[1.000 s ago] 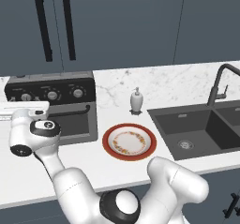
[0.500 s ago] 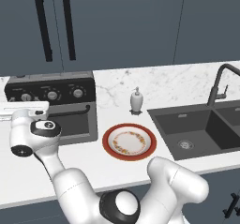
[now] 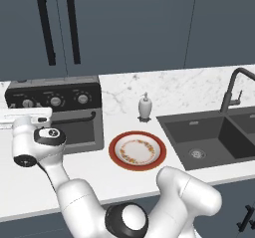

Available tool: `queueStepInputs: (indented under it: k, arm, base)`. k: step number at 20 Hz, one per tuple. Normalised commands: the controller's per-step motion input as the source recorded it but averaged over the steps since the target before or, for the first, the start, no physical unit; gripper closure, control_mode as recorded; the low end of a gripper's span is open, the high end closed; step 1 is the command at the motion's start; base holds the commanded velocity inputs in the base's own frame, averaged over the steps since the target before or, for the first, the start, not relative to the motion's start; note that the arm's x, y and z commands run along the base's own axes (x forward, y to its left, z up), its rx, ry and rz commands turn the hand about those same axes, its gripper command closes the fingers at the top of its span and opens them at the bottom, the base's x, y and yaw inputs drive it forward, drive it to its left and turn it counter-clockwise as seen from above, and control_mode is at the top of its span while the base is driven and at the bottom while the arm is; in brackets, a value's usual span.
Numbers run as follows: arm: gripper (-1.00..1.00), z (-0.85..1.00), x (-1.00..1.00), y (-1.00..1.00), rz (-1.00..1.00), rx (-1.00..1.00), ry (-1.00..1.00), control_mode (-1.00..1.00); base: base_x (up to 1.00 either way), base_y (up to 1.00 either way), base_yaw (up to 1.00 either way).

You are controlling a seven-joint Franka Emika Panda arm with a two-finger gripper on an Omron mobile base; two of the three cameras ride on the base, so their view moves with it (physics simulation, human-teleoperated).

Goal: Pick up the kebab skewer and baguette bread, and place them inside the toaster oven. Close the toaster oven door and start by setting the timer.

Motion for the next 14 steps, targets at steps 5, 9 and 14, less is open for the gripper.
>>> queueStepInputs:
  k: [5,9,14]
  arm:
    - [-1.0,0.0,-0.04,0.0,0.0,0.0,-0.01,-1.0]
    - [-1.0,0.0,-0.01,0.0,0.0,0.0,-0.01,-1.0]
    - [-1.0,0.0,0.0,0.0,0.0,0.0,0.0,-1.0]
  base:
    - [0.0,0.0,0.0]
    - [0.0,0.0,0.0]
    - [0.0,0.0,0.0]
